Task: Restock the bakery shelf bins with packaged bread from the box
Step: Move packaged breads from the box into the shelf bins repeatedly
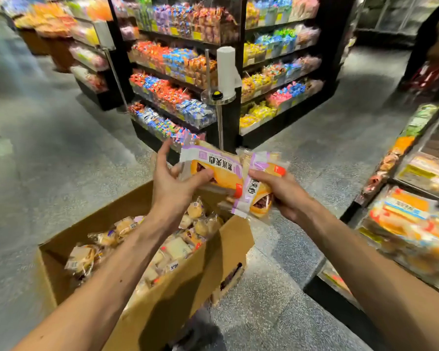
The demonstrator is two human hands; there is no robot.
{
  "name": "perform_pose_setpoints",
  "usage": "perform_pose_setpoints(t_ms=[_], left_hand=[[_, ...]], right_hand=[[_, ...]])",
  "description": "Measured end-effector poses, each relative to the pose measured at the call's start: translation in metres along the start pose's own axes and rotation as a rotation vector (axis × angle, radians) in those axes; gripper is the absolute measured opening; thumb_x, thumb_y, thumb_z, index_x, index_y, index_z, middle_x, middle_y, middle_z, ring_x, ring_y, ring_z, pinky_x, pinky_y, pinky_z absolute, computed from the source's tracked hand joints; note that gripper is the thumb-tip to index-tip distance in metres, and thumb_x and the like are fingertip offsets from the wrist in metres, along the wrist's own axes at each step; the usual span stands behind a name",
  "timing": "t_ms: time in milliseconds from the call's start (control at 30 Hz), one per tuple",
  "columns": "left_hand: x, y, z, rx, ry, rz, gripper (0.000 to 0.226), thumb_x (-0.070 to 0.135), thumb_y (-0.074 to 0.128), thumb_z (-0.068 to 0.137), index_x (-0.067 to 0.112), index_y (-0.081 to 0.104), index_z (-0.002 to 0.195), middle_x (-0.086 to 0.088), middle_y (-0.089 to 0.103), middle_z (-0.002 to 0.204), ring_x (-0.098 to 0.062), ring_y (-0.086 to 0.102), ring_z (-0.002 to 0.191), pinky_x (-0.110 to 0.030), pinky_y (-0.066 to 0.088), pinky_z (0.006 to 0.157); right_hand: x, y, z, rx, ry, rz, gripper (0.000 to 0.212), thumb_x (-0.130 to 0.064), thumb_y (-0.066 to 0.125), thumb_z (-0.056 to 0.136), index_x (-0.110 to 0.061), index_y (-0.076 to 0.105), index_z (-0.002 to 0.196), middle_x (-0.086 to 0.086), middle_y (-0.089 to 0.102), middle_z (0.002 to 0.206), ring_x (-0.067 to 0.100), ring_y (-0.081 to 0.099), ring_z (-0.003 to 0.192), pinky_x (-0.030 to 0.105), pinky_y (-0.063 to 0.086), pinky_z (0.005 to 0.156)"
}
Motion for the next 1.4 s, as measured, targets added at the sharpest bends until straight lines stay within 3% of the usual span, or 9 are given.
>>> perform_pose_setpoints(t_ms=[133,333,433,567,767,967,1233,1333,1400], left_hand=[[0.014,0.082,-0.034,-0.191,-0.019,-0.026,0.084,0.029,0.091,0.055,0.040,0.046,0.126,-0.003,0.066,0.124,-0.023,0.071,0.103,-0.046,0.060,0.079],[0.025,0.229,-0.125,-0.522,0.023,-0.032,0.069,0.003,0.083,0.069,0.040,0.051,0.119,-0.009,0.069,0.113,-0.029,0.073,0.092,-0.040,0.062,0.067],[0.023,0.298,-0.175,-0.609,0.081,-0.059,0.074,-0.008,0.081,0.068,0.035,0.053,0.122,-0.008,0.067,0.117,-0.014,0.070,0.093,-0.034,0.061,0.074],[0.022,0.387,-0.235,-0.705,0.053,-0.133,0.076,-0.013,0.077,0.071,0.022,0.048,0.131,0.005,0.074,0.095,-0.005,0.070,0.078,-0.026,0.059,0.068],[0.009,0.507,-0.303,-0.786,-0.295,-0.314,0.058,-0.009,0.071,0.079,0.024,0.050,0.123,-0.003,0.068,0.095,-0.010,0.069,0.069,-0.028,0.056,0.056],[-0.032,0.612,-0.347,-0.954,-0.552,-0.265,0.023,0.017,0.073,0.086,0.023,0.058,0.103,-0.008,0.075,0.103,-0.021,0.073,0.090,-0.048,0.059,0.080],[-0.069,0.751,-0.372,-1.225,-0.163,-0.058,0.008,0.030,0.059,0.099,0.024,0.063,0.103,-0.014,0.072,0.108,-0.035,0.068,0.105,-0.054,0.055,0.091],[-0.074,0.796,-0.367,-1.251,0.010,0.028,0.013,0.029,0.051,0.103,0.020,0.060,0.102,-0.004,0.070,0.095,-0.018,0.068,0.091,-0.028,0.056,0.080],[-0.076,0.825,-0.355,-1.251,0.038,0.074,0.016,0.030,0.048,0.104,0.018,0.059,0.103,-0.006,0.069,0.098,-0.018,0.067,0.093,-0.032,0.054,0.081]], right_hand=[[-0.026,-0.081,-0.058,0.175,-0.114,0.028,0.043,-0.012,0.079,0.081,-0.002,0.065,0.120,0.015,0.075,0.104,0.029,0.074,0.089,0.040,0.062,0.074],[-0.045,-0.227,-0.180,0.446,-0.248,-0.023,0.035,-0.014,0.085,0.074,-0.009,0.069,0.105,0.014,0.076,0.099,0.032,0.073,0.095,0.055,0.057,0.088],[-0.046,-0.299,-0.250,0.605,-0.295,-0.058,0.023,-0.012,0.084,0.076,-0.017,0.067,0.091,-0.005,0.074,0.074,0.004,0.069,0.069,0.026,0.060,0.068],[-0.039,-0.385,-0.335,0.793,-0.322,-0.087,0.039,-0.023,0.088,0.068,-0.011,0.072,0.102,-0.004,0.077,0.084,0.011,0.073,0.081,0.025,0.056,0.068],[-0.030,-0.483,-0.426,0.972,-0.338,-0.013,0.040,-0.021,0.087,0.070,-0.008,0.074,0.105,0.005,0.077,0.096,0.016,0.072,0.085,0.038,0.057,0.082],[-0.019,-0.551,-0.466,1.061,-0.322,0.062,0.026,-0.011,0.080,0.080,-0.004,0.074,0.105,0.009,0.077,0.097,0.016,0.073,0.086,0.030,0.057,0.074],[-0.031,-0.651,-0.474,1.126,-0.280,0.071,0.027,-0.010,0.078,0.082,-0.002,0.074,0.107,0.016,0.075,0.107,0.035,0.067,0.109,0.049,0.052,0.100],[-0.045,-0.690,-0.460,1.096,-0.267,0.074,0.030,-0.009,0.077,0.082,-0.005,0.074,0.112,0.012,0.075,0.109,0.031,0.068,0.110,0.045,0.053,0.099],[-0.053,-0.715,-0.446,1.073,-0.263,0.112,0.033,-0.010,0.077,0.082,-0.005,0.072,0.114,0.013,0.074,0.111,0.030,0.069,0.108,0.044,0.054,0.097]])
Point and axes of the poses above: each hand's wrist, its own z-axis towards the middle knuckle, its own y-axis out of the palm, x = y × z, the point moved 5 cm from there along z, towards the middle knuckle
